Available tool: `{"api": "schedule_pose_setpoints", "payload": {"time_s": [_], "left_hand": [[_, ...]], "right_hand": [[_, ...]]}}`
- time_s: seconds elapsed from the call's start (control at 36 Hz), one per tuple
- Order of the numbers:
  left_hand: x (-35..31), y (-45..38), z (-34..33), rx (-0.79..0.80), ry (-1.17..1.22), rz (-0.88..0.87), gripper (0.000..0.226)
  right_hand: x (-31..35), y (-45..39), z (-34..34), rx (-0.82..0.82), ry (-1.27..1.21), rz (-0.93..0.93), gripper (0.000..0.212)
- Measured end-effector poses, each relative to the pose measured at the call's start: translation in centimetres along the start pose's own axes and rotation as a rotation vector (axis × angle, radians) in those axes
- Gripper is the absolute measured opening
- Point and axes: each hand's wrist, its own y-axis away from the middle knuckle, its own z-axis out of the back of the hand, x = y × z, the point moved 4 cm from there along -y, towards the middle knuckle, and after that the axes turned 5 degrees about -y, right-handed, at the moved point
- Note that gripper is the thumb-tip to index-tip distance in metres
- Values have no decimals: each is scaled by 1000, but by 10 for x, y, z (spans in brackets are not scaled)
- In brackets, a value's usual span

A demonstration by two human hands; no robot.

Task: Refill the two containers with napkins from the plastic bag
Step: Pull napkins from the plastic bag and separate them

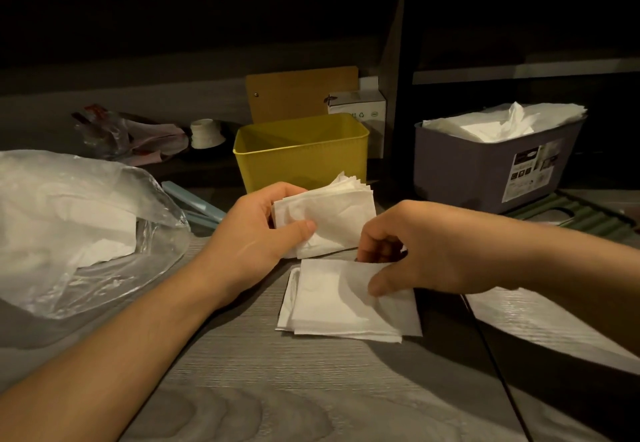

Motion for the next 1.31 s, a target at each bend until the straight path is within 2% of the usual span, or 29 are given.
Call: {"api": "schedule_pose_setpoints", "payload": {"time_s": [0.19, 0.39, 0.44, 0.58, 0.67, 0.72, 0.78, 0.86, 0.94, 1.03, 1.08, 1.14, 1.17, 1.25, 1.31], "left_hand": [[-2, 1, 0, 10, 14, 5, 20], [0, 1, 0, 14, 25, 18, 18], [-1, 1, -2, 36, 59, 23, 19], [-6, -1, -2, 50, 117, 56, 28], [-4, -1, -3, 42, 213, 98, 35], [-4, 1, -3, 59, 254, 120, 50], [-5, 1, -3, 81, 211, 73, 58], [-11, 3, -4, 88, 71, -14, 44], [-9, 1, -5, 52, 37, -25, 28], [-6, 0, -4, 26, 28, -13, 32], [-4, 0, -2, -17, 26, -15, 34], [-3, 0, 1, -67, 32, -11, 34], [-2, 0, 2, -82, 38, -7, 34], [-1, 0, 3, -93, 42, 5, 34], [-1, -1, 3, -96, 30, 9, 34]], "right_hand": [[-4, -1, 12, -103, -60, 18, 7], [-5, -1, 21, -115, -80, 51, 27], [-1, 0, 23, -189, -113, 117, 31], [0, -3, 26, -527, -323, 272, 28], [-6, -12, 19, -612, -240, 263, 29], [-7, -16, 15, -624, -203, 250, 29], [-9, -19, 12, -615, -187, 229, 29], [-8, -19, 10, -601, -99, 223, 34], [-8, -19, 10, -613, -27, 233, 39], [-9, -19, 10, -647, 72, 248, 42], [-6, -16, 13, -686, 157, 268, 35], [-1, -10, 17, -626, 193, 277, 23], [1, -8, 18, -531, 198, 255, 20], [3, -4, 12, -203, 246, 97, 35], [5, -3, 10, -155, 278, 61, 46]]}}
